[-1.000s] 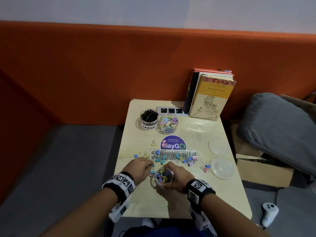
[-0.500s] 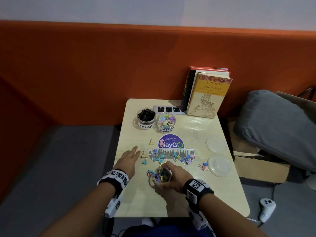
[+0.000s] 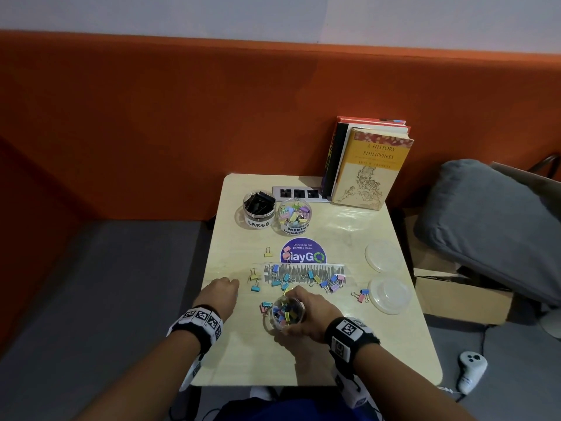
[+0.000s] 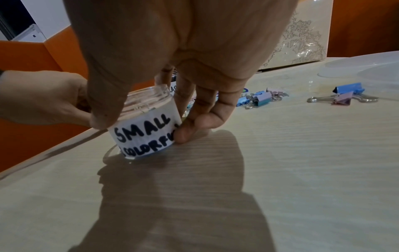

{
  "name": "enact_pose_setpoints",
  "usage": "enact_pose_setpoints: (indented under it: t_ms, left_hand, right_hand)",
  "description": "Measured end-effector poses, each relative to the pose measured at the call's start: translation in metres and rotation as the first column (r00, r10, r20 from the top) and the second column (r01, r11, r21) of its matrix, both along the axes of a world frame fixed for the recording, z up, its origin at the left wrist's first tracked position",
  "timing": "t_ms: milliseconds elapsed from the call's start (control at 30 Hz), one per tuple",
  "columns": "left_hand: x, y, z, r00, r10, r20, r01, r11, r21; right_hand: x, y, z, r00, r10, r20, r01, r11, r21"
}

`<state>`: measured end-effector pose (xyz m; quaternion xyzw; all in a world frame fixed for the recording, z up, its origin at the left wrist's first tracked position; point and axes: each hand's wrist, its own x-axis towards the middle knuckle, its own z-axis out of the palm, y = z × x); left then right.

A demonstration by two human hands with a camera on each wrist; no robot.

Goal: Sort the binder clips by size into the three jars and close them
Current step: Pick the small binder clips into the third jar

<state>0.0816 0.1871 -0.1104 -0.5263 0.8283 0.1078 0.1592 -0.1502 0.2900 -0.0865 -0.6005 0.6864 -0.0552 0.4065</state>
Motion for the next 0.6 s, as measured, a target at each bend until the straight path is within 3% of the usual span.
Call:
enact_pose_setpoints:
  t_ms: [433, 600]
  left_hand:
    - [0.001, -0.001, 0.006, 0.995, -0.099, -0.017, 0.1, 0.995, 0.03]
    - [0.004, -0.006, 0.007, 0.989, -0.117, -0.093, 0.119, 0.993, 0.012]
  right_hand:
    - [0.0, -0.001, -0.001, 1.0, -0.002, 0.006, 0.002, 1.0, 0.006]
    - [-0.001, -0.001, -0.001, 1.0, 0.0, 0.006, 0.0, 1.0, 0.0]
